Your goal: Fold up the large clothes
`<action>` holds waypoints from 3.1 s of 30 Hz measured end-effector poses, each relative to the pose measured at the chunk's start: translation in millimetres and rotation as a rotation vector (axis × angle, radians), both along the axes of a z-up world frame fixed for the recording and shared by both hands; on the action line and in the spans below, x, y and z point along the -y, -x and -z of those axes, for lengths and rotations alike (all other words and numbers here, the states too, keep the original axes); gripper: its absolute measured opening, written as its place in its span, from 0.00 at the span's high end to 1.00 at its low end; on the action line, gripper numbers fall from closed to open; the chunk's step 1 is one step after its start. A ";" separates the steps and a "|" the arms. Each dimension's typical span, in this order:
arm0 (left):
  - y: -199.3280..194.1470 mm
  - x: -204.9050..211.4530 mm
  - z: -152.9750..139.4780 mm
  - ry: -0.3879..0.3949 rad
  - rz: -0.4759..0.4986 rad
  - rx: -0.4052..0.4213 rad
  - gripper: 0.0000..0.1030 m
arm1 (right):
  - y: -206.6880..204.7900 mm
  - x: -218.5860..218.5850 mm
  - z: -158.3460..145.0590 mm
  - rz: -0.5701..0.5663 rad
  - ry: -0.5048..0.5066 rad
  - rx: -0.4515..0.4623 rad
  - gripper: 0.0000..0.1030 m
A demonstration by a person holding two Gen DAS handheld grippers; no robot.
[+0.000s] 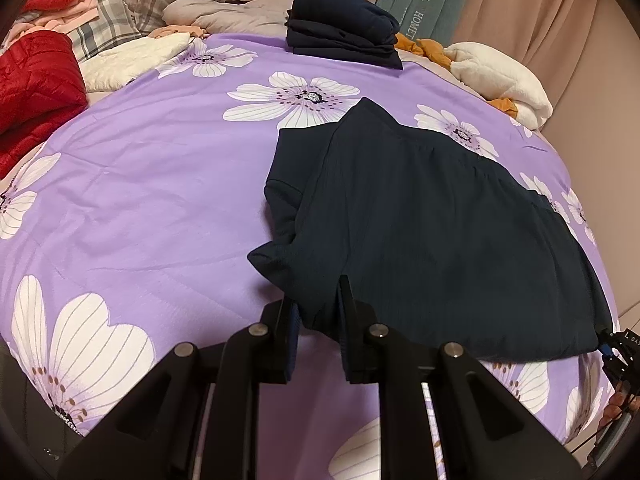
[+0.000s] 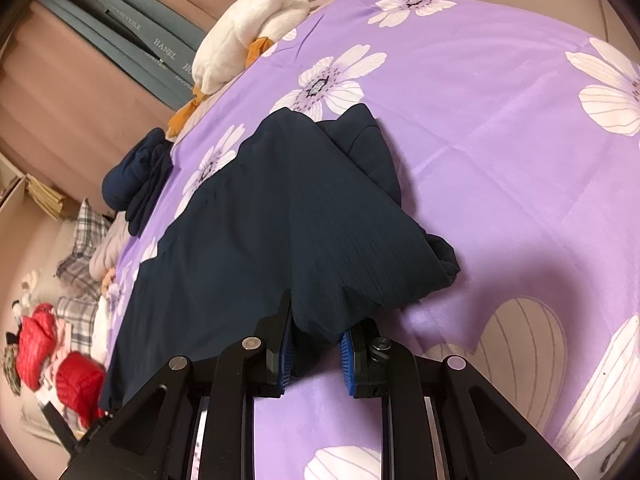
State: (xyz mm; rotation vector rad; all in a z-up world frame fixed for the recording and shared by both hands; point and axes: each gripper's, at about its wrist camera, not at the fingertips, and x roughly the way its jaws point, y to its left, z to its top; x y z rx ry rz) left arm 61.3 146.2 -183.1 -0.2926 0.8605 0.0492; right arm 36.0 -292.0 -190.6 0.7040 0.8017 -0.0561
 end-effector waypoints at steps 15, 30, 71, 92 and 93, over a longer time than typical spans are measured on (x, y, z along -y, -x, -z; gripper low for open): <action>4.8 0.0 -1.3 -0.017 -0.003 -0.002 0.82 | 2.8 0.9 -0.1 0.001 0.004 -0.001 0.82; 13.3 -3.5 -3.4 -0.027 -0.013 -0.008 0.80 | 8.9 6.0 1.6 0.013 -0.019 -0.005 0.82; -25.9 50.6 -20.4 -0.168 0.062 -0.021 0.01 | -22.0 -65.8 -30.3 -0.123 0.385 0.057 0.28; -46.4 76.3 16.7 -0.139 0.137 -0.141 0.00 | -25.2 -78.2 -11.9 -0.191 0.508 -0.053 0.24; -44.2 75.3 14.8 -0.136 0.128 -0.145 0.00 | -23.0 -79.4 -15.5 -0.184 0.501 -0.046 0.24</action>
